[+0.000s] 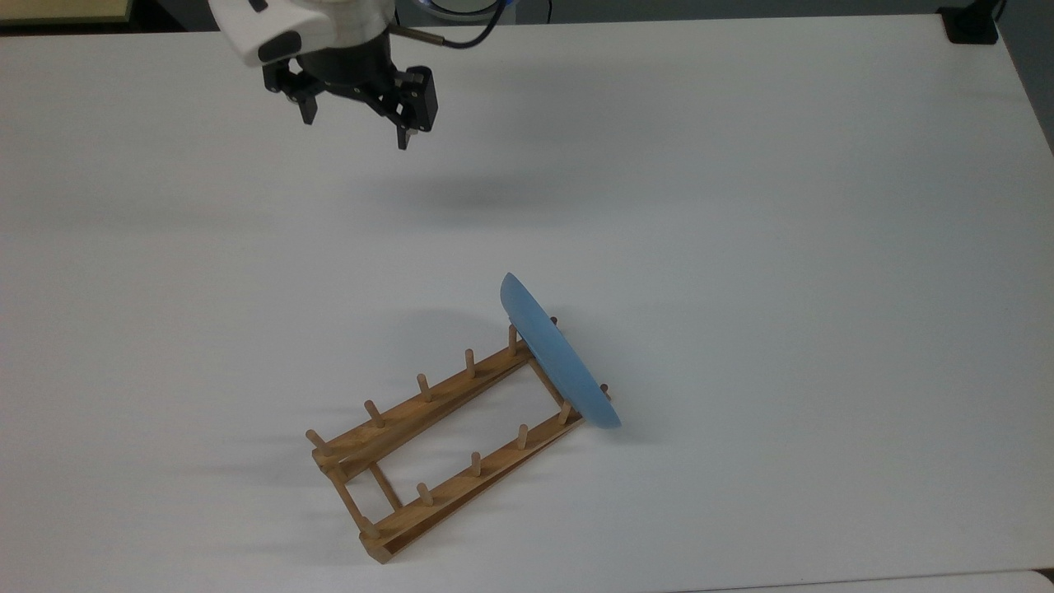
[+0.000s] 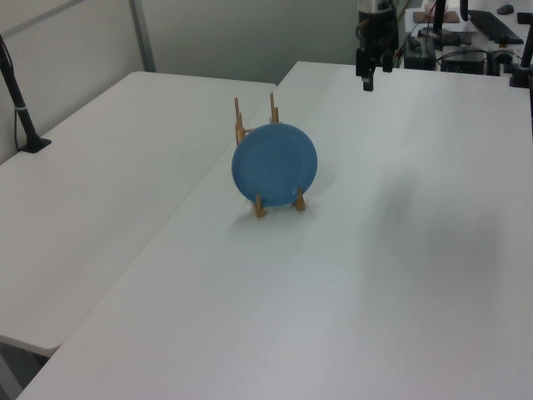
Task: Pick plate from plate rack
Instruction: 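Move the open gripper toward the blue plate's rim in the rack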
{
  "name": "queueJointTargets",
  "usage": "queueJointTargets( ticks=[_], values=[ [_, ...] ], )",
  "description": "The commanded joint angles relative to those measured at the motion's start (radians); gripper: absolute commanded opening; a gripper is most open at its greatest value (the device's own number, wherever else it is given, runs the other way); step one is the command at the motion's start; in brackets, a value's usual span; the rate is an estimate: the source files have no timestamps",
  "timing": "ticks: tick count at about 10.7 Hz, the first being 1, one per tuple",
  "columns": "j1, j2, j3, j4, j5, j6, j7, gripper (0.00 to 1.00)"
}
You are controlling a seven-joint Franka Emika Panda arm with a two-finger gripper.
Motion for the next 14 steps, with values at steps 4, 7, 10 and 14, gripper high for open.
queueJointTargets(
  ticks=[4,7,10,14],
  values=[
    [0.035,-0.103,-0.015,-0.055,0.122,-0.114,-0.212,1.0],
    [0.038,-0.099,-0.02,-0.055,0.122,-0.099,-0.212,1.0],
    [0.107,-0.06,-0.024,-0.06,0.095,0.152,-0.162,1.0],
    [0.208,-0.053,-0.026,-0.053,-0.172,0.363,-0.119,0.92]
  ],
)
